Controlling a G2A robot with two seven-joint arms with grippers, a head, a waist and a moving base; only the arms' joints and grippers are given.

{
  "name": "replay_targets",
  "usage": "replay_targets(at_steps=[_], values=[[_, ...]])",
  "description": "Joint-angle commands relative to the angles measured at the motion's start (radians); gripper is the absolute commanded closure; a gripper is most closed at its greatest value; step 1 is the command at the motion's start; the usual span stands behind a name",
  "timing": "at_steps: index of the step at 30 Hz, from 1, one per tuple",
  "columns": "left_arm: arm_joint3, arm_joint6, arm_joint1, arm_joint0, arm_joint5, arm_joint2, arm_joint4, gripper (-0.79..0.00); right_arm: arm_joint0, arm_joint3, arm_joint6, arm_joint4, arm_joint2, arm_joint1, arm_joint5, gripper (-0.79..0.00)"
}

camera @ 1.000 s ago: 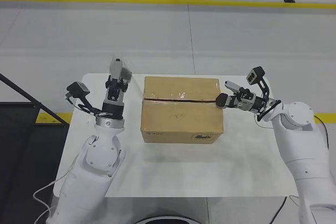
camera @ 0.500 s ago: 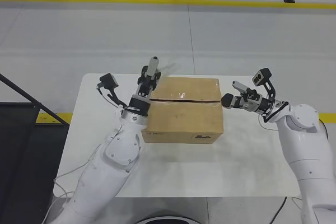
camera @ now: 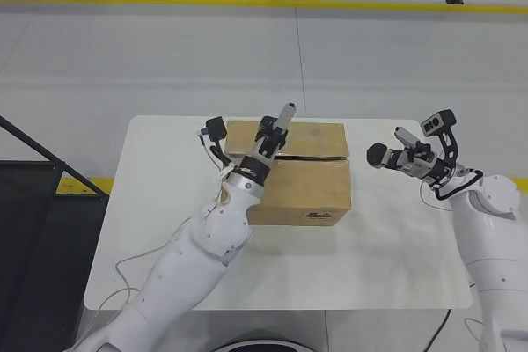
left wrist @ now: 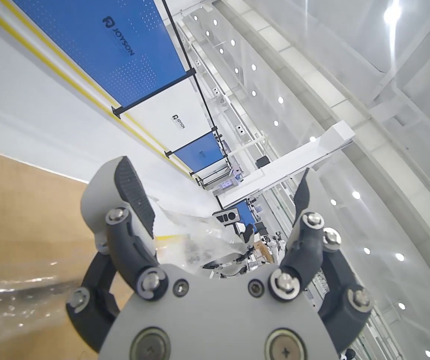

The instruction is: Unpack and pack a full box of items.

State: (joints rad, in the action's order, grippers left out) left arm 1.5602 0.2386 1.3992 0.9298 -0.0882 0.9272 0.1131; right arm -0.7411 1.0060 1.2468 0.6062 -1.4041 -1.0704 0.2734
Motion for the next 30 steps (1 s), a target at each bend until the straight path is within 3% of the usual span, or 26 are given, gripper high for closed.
replay_targets(at_steps=[1,8,20,30], values=[[-0.036,0.009,0.012,-0.018,-0.003,-0.026,-0.004,-0.785,-0.008,-0.002,0.005,0.005,-0.009,0.003,0.003,-0.785],[-0.129,0.044,0.05,-0.057,-0.026,-0.085,-0.012,-0.785,-0.027,-0.012,0.023,0.015,-0.029,0.012,0.012,-0.785],[-0.168,0.053,0.093,-0.064,-0.026,-0.127,0.004,-0.785,-0.019,-0.016,0.037,0.02,-0.023,0.017,0.013,-0.785],[-0.232,0.116,0.157,-0.113,-0.041,-0.205,0.003,-0.785,-0.023,-0.053,0.064,0.041,-0.043,0.026,0.034,-0.785]])
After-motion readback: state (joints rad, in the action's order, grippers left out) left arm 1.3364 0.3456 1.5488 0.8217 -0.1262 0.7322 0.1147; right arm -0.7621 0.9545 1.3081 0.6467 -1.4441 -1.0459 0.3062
